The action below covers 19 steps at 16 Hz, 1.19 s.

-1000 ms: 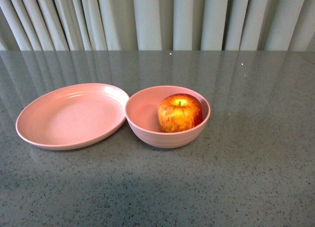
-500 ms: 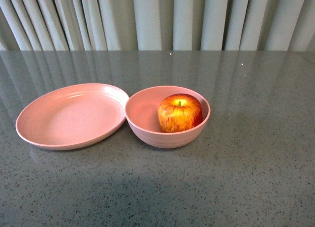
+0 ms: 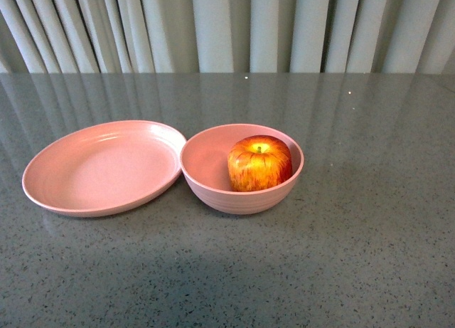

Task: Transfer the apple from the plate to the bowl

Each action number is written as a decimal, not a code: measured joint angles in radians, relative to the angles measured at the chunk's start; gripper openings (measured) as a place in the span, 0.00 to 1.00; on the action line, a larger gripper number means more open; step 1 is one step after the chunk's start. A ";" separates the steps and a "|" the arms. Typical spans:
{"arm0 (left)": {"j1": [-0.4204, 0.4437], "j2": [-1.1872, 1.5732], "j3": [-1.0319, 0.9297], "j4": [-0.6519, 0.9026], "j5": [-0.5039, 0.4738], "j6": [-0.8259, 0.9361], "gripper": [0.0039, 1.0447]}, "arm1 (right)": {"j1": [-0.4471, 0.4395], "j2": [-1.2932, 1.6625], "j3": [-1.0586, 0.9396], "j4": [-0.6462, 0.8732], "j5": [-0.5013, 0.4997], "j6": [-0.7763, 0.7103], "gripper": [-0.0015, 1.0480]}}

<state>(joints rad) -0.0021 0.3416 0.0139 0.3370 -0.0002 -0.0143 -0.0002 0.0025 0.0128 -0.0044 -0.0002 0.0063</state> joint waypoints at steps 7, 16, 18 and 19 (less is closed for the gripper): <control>0.000 -0.147 0.000 -0.142 0.000 0.000 0.01 | 0.000 0.000 0.000 0.000 0.000 0.000 0.94; 0.000 -0.336 0.001 -0.340 0.000 0.001 0.01 | 0.000 0.000 0.000 0.000 0.000 0.000 0.94; 0.000 -0.336 0.001 -0.341 0.000 0.001 0.01 | 0.000 0.000 0.000 0.000 0.000 0.000 0.94; 0.000 -0.336 0.001 -0.340 0.000 0.000 0.03 | 0.000 0.000 0.000 0.000 0.000 0.000 0.94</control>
<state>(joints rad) -0.0021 0.0055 0.0147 -0.0032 0.0002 -0.0139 -0.0002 0.0025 0.0128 -0.0040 -0.0002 0.0063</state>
